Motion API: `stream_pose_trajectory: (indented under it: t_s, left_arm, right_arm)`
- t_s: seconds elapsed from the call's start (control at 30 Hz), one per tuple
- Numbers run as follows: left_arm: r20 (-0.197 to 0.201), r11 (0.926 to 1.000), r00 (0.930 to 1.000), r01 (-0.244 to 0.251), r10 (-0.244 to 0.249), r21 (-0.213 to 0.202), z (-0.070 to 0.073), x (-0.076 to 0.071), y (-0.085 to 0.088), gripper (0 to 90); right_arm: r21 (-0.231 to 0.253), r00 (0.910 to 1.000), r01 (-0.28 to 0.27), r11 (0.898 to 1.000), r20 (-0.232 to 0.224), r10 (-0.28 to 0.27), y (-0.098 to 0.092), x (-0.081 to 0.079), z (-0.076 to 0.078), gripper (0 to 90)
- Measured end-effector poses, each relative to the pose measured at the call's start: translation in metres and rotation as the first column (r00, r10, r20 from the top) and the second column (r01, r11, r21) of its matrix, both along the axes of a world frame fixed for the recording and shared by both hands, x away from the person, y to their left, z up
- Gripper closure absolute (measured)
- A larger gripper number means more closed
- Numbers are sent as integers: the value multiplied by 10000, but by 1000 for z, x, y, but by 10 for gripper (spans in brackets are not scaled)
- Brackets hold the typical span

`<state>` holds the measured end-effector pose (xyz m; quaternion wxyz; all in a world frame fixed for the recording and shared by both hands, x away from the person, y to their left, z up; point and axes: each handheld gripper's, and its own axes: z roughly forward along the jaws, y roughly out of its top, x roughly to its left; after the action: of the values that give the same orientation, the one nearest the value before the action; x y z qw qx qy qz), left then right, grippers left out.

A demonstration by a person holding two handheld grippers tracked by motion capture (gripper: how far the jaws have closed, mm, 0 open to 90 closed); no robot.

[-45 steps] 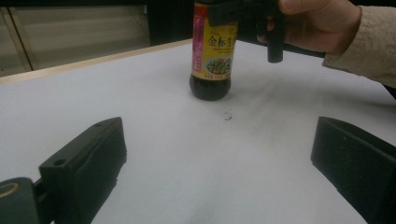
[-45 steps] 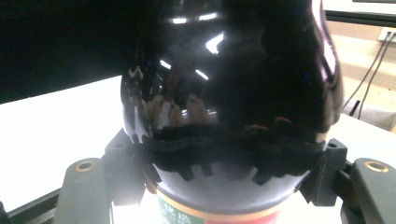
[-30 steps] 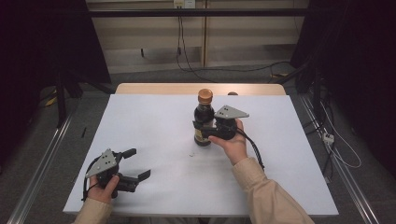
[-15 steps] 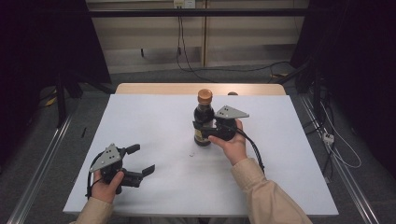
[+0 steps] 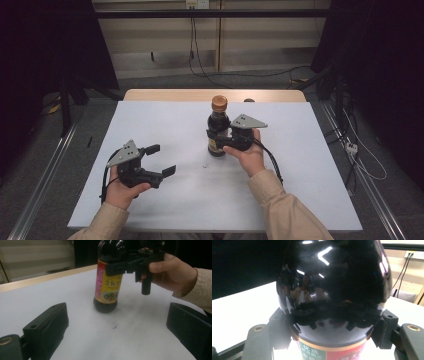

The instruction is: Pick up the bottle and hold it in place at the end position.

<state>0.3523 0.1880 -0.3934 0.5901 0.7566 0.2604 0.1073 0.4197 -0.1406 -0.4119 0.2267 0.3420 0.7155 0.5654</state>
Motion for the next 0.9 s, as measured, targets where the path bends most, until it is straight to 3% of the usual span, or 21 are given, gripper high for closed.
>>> stream_pose_trajectory:
  t_s: [0.47, 0.9]
  left_arm:
    - [-317, 9987, 9983, 490, -487, 100, 16, 19, -22, 41]
    - [-228, 9962, 9966, 798, -790, 361, 26, 26, -40, 46]
  right_arm:
    - [204, 10000, 31, 9998, -4, -31, 0, 0, -2, 307]
    - [278, 9999, 16, 9996, -111, -13, -1, 1, -3, 302]
